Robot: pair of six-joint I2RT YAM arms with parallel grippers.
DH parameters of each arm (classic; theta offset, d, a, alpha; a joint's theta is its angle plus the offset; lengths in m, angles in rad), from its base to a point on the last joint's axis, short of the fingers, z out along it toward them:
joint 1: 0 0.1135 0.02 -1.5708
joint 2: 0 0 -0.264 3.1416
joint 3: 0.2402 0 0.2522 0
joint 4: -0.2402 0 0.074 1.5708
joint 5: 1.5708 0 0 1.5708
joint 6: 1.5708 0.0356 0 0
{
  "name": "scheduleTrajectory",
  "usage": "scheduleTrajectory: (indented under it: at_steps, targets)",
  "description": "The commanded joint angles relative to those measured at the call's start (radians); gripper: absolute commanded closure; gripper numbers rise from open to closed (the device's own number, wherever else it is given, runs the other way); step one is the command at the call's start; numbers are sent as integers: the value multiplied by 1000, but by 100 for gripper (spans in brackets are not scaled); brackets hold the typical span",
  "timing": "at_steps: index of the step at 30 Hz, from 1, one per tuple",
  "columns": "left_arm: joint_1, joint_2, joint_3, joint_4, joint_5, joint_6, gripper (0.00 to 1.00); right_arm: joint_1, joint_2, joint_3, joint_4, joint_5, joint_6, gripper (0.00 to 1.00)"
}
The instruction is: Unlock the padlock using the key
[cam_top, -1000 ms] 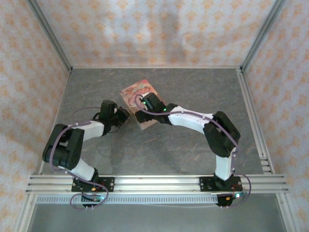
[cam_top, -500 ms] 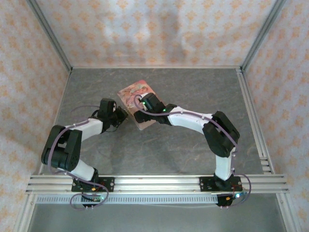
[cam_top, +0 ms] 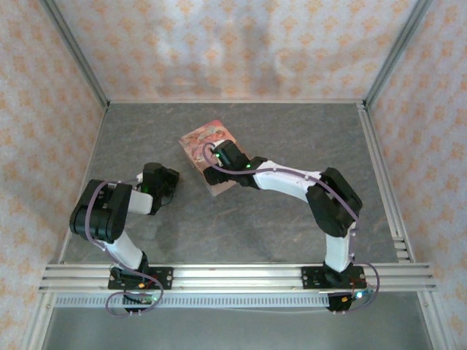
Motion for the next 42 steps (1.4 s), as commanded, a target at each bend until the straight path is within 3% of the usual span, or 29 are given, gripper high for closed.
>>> scheduleTrajectory:
  at_steps: [1,5,9,10,12,17,22,32,37,38,40,42]
  targets:
    - [-16,-61,40,-92,-32,104,100,-33,135,-111,-478,23,65,15]
    - [-71,-172,109,-340,-74,193,100,-33,82,-80,-484,28,65,14]
    - [-94,-213,151,-542,-126,196,100,-33,47,-35,-505,38,55,12]
    - [-93,-213,158,-581,-139,192,95,-34,38,-28,-508,37,55,12]
    - [-94,-212,167,-637,-142,185,88,-33,12,-16,-517,37,52,12]
    - [-95,-238,165,-726,-178,182,91,-33,-49,7,-546,63,38,11]
    - [-91,-243,215,-869,-231,229,86,-35,-111,1,-550,77,42,9]
    - [-86,-188,278,-994,-268,252,61,-50,-166,2,-540,91,36,4]
    - [-86,-224,314,-1079,-293,263,56,-64,-234,6,-538,111,41,1]
    - [-88,-249,325,-1100,-308,273,51,-69,-251,7,-538,118,41,0]
    - [-87,-304,355,-1148,-340,302,30,-79,-284,13,-541,150,40,0]
    - [-88,-355,398,-1194,-374,358,26,-103,-315,18,-541,172,37,0]
